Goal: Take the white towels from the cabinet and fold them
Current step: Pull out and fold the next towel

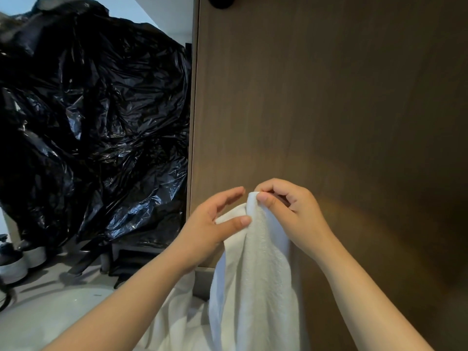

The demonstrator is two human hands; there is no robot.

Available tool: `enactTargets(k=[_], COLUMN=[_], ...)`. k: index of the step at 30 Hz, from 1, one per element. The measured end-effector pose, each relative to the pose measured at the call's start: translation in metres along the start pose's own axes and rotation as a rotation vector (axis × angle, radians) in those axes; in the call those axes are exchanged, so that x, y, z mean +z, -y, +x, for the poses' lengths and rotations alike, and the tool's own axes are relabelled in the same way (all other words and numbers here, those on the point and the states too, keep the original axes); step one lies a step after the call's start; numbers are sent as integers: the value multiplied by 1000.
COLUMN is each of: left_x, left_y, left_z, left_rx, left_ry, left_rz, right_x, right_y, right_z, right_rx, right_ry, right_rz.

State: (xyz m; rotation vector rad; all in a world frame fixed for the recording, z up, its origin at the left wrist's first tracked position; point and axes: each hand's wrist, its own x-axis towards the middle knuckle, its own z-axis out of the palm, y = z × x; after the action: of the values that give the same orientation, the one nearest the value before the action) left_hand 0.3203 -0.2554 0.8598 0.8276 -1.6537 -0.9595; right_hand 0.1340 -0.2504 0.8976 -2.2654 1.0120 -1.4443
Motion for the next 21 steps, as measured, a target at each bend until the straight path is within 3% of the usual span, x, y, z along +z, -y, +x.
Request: enactTargets(k=[3,6,14,18,21], left_x=[4,7,-12,-40,-45], left_y=[-1,-2,-4,-10,-11], left_z=[-1,-2,5,21,27], left_rx=[-19,-1,21,61,80], left_ry=[101,103,-311,-569,-630], left_rz=[-158,-75,21,191,319], right_x=[0,1,-1,-2,-3], right_y=[1,1,-19,-43,-46], right_z=[-2,-4,-8,-20,-22], right_rx=[-3,14,155,252,297], right_ry=[-20,-38,-12,3,-2], right_rz=[13,8,-21,-71,-44])
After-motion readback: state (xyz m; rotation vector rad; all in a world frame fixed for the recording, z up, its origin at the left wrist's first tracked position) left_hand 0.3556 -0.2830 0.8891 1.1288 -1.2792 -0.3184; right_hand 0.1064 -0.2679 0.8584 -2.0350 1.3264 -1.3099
